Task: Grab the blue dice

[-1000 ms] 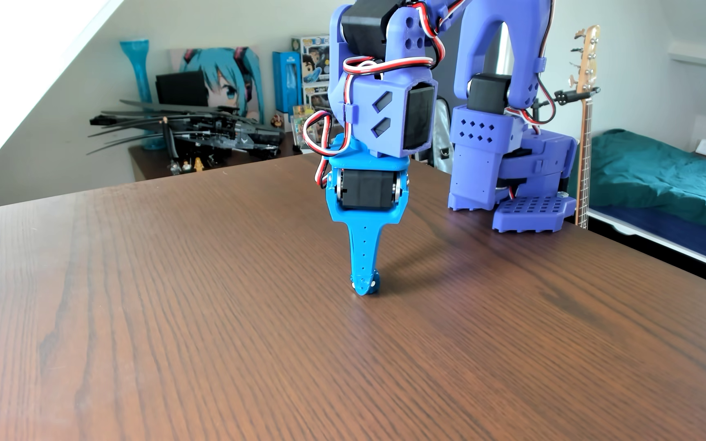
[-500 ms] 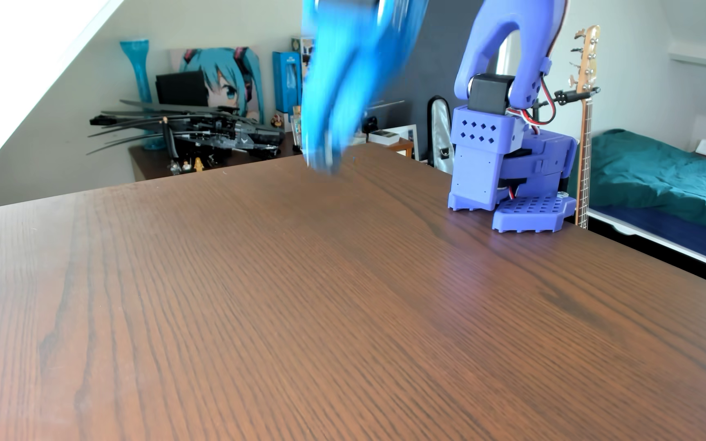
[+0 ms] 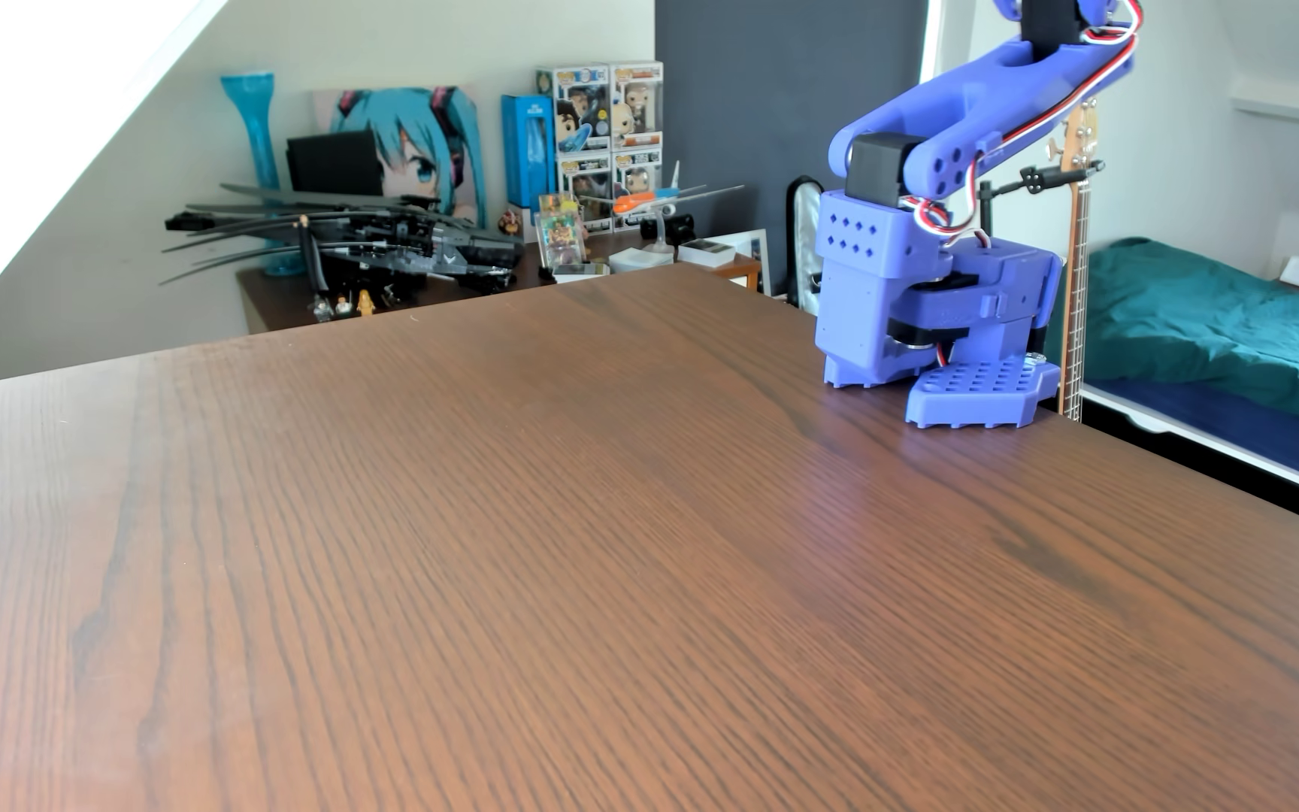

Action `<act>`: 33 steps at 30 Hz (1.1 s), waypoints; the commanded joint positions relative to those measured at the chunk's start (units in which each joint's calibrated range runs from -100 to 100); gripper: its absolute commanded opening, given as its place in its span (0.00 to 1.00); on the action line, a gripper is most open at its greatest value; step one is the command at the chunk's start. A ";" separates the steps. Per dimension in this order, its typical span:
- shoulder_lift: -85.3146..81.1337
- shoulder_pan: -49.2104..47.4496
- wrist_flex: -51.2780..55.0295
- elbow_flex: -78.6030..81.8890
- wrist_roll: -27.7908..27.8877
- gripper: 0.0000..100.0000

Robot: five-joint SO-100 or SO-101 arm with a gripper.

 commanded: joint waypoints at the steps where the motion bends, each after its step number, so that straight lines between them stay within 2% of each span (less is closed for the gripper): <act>1: -6.07 1.88 -12.10 13.48 -0.71 0.02; 6: -15.11 -3.36 -11.16 21.62 -0.50 0.02; 12: -17.62 -9.17 -6.29 21.80 -0.50 0.02; 21: -17.03 -6.23 -6.03 22.16 -0.56 0.03; 28: -17.62 -1.15 -7.74 27.23 2.28 0.17; 33: -17.70 -1.23 -7.06 28.94 2.39 0.19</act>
